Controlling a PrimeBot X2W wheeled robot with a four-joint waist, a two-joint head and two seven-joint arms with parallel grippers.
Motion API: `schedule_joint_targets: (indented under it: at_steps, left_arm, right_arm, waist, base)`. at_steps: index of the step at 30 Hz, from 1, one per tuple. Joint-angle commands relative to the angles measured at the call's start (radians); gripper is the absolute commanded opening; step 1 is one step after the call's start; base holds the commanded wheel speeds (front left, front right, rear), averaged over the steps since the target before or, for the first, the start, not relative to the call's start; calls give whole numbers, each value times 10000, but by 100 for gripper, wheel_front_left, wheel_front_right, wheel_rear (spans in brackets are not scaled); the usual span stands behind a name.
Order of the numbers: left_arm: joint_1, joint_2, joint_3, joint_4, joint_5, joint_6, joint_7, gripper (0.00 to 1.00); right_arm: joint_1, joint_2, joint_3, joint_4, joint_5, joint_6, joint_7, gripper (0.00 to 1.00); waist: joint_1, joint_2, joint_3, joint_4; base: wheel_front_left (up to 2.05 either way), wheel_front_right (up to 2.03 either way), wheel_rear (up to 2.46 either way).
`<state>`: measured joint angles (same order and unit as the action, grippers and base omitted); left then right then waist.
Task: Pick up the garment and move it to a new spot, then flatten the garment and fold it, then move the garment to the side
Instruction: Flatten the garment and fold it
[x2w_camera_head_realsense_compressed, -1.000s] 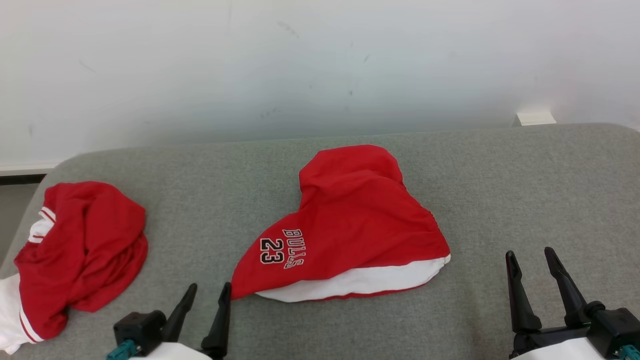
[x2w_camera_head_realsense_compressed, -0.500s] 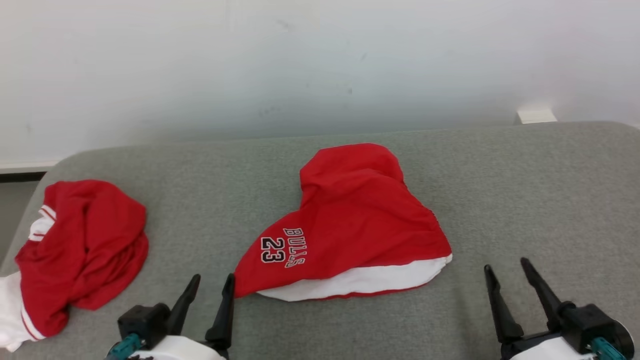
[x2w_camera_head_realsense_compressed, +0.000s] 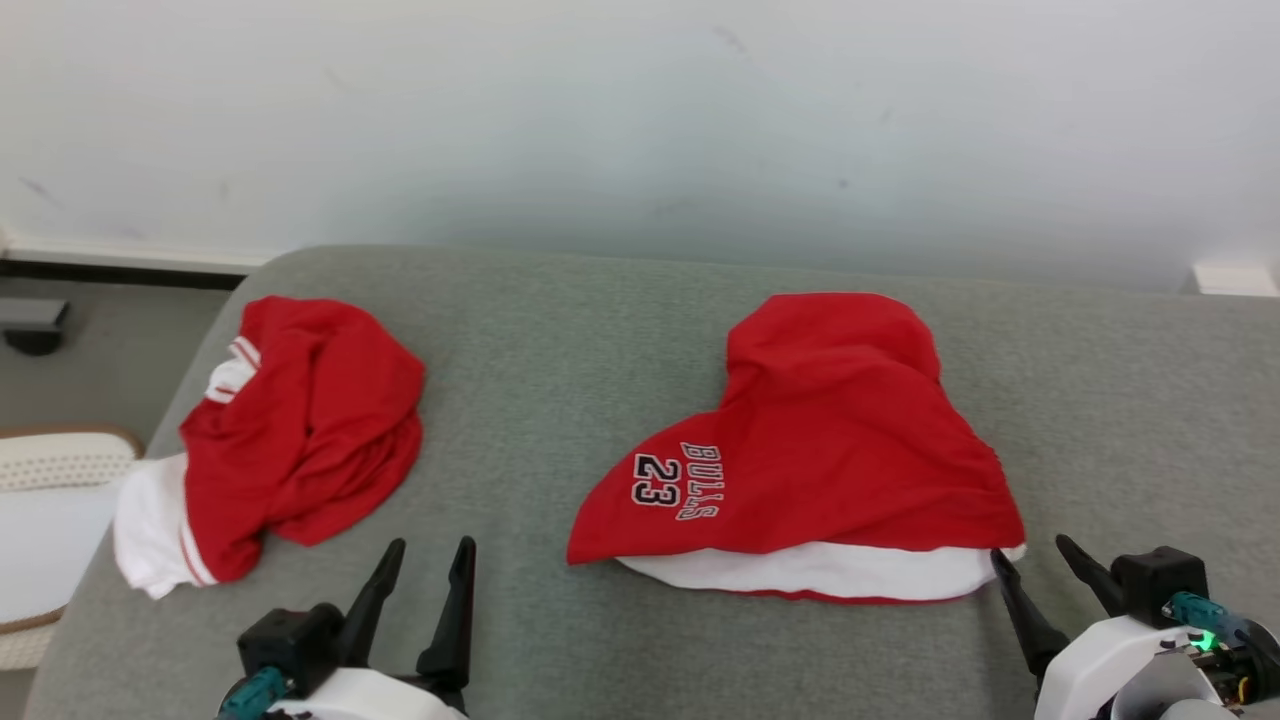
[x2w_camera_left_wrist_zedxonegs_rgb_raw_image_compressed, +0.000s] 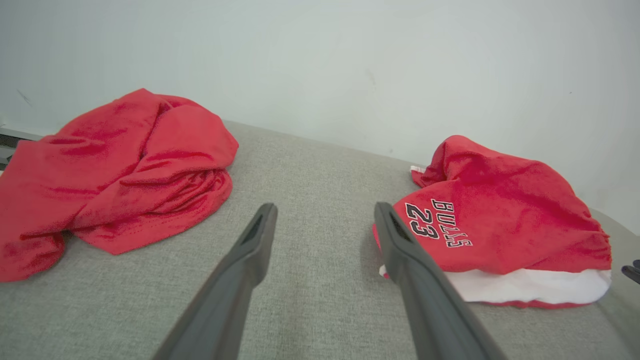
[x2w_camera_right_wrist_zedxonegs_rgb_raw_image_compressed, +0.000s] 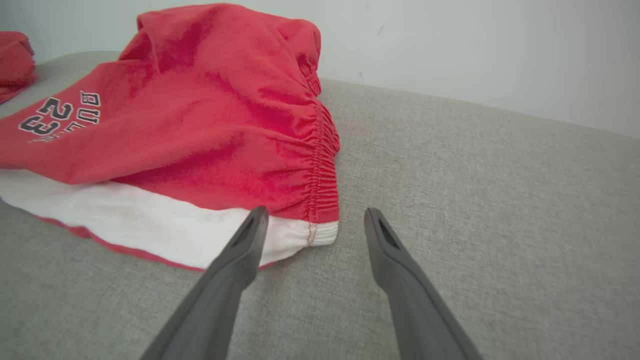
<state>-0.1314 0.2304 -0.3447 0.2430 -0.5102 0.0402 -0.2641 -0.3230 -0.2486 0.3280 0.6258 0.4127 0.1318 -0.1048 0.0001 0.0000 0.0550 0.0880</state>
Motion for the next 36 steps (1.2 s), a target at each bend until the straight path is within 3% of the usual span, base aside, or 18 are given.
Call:
schedule_joint_targets:
  at_steps: [1, 11, 12, 14, 15, 16, 24, 34, 35, 36]
  left_arm:
    - [109, -54, 69, 17, 138, -53, -3, 100]
    - [156, -301, 442, 174, 391, -246, -4, 100]
    - [172, -315, 486, 192, 396, -273, -4, 100]
    - [190, -346, 579, 218, 445, -281, -4, 100]
    - [194, -357, 612, 224, 464, -302, -4, 100]
    - [189, -380, 623, 238, 460, -313, -2, 100]
    - [212, -456, 725, 346, 546, -421, -4, 100]
    - [315, -564, 828, 452, 667, -528, -3, 100]
    - [314, -577, 826, 458, 683, -547, -4, 100]
    - [304, -595, 811, 480, 697, -559, -3, 100]
  right_arm:
    - [-165, -74, 7, 303, 138, -22, 96, 100]
    - [-676, 48, 103, 1755, 683, -22, 172, 100]
    - [-698, 55, 147, 1832, 729, -22, 161, 82]
    - [-813, 62, 254, 1989, 801, -22, 105, 36]
    - [-877, 65, 315, 2029, 843, -22, 68, 5]
    - [-902, 55, 379, 2066, 881, -22, 28, 0]
    - [-1031, -71, 626, 2270, 1172, -22, -386, 0]
    - [-501, -596, 639, 2008, 1388, -22, 91, 0]
    - [-470, -599, 617, 1932, 1391, -22, 139, 9]
    - [-418, -596, 594, 1867, 1393, -22, 157, 29]
  waist:
    - [-1, 0, 30, 339]
    - [-1, 0, 89, 863]
    - [-1, 0, 81, 857]
    - [-1, 0, 74, 797]
    - [-1, 0, 68, 742]
    - [-1, 0, 60, 689]
    - [-1, 0, -50, 223]
    - [-1, 0, -97, -489]
    - [-1, 0, -83, -558]
    - [-1, 0, -74, -608]
  base:
    - [0, 0, 0]
    - [0, 0, 0]
    - [0, 0, 0]
    - [0, 0, 0]
    - [0, 0, 0]
    - [0, 0, 0]
    - [0, 0, 0]
    - [0, 0, 0]
    - [0, 0, 0]
    - [0, 0, 0]
